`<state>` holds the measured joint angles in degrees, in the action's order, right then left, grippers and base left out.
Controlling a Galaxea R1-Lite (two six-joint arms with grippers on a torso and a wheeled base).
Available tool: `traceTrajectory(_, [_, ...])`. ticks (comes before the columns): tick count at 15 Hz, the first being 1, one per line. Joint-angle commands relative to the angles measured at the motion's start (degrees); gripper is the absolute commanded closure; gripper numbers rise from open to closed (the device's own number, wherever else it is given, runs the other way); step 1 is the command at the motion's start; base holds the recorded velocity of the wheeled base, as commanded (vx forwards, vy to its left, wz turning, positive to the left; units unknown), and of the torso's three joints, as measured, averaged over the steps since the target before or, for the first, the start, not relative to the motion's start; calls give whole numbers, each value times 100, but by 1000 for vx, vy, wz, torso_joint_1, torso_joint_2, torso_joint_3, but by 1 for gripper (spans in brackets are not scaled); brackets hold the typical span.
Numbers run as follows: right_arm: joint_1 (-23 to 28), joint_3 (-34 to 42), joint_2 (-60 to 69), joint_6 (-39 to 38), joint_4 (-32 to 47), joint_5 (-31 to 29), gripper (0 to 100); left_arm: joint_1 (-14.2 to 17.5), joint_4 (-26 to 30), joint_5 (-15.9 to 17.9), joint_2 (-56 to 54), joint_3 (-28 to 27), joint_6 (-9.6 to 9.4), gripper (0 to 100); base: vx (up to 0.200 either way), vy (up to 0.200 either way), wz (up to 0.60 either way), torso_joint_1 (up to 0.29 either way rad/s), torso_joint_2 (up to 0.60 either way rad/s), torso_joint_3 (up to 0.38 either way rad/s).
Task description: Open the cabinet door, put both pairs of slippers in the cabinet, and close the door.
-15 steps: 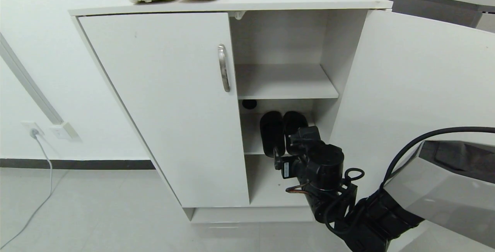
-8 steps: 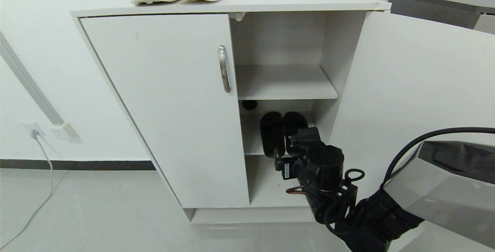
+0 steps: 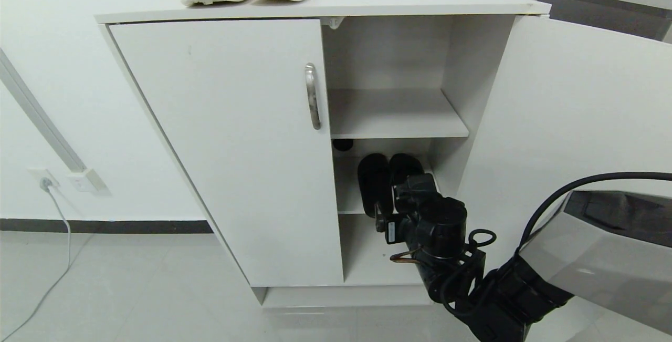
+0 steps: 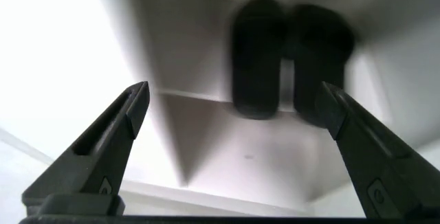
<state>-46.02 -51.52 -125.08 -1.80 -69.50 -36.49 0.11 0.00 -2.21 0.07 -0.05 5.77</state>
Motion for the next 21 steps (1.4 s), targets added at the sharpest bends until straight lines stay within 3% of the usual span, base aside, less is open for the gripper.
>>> traceTrajectory(1, [-4,1,-17,5,-29,1,0,7,-9,1,1,-4,3,100,0,200,0,7,2,2])
traceTrajectory(12, [14,10,-17,13,-160,-8,0,7,-9,1,1,-4,3,100,0,200,0,0,0,3])
traceTrajectory(21, [67,177,18,224,-459,115,0,7,-9,-8,1,-4,3,100,0,0,0,0,0,0])
